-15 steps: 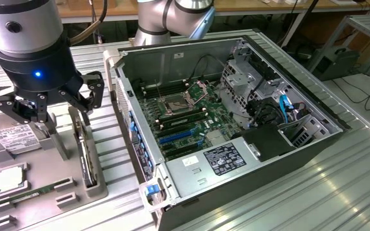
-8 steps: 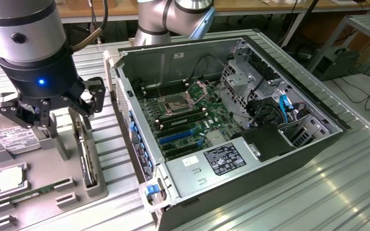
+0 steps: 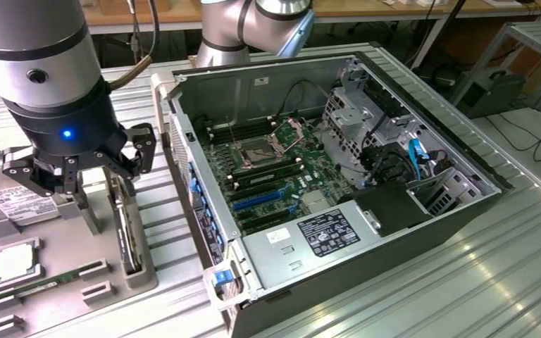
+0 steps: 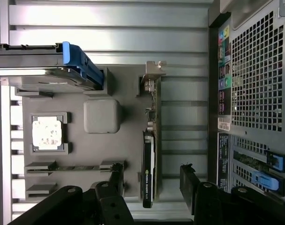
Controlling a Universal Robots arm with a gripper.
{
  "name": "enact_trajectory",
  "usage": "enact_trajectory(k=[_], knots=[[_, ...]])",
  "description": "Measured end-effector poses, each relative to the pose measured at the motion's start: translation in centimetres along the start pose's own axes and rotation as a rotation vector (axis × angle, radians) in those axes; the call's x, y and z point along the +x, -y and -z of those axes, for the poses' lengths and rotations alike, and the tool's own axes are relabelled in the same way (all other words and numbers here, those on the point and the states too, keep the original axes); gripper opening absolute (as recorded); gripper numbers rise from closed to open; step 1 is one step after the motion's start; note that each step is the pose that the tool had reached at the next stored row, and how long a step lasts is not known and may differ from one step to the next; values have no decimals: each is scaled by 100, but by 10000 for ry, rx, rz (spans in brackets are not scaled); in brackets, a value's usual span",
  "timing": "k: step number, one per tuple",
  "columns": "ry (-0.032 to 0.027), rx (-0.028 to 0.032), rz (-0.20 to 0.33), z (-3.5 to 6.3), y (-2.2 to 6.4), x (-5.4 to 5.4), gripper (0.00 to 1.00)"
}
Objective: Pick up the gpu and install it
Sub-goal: 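Pick up the gpu and move the gpu toward the slot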
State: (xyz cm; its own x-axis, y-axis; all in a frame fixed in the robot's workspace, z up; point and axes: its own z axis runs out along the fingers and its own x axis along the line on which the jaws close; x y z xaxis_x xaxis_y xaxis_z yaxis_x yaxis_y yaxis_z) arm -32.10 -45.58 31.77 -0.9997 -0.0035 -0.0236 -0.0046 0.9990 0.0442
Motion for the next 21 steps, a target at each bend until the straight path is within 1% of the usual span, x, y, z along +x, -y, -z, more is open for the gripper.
enact_trajectory(k=[7, 12, 17, 21], knots=[[1, -1, -1, -79, 44, 1, 60], [0, 0, -1, -134, 52, 0, 60], [1, 4, -7, -223, 56, -2, 60], [-1, 10, -8, -263, 58, -11, 60]])
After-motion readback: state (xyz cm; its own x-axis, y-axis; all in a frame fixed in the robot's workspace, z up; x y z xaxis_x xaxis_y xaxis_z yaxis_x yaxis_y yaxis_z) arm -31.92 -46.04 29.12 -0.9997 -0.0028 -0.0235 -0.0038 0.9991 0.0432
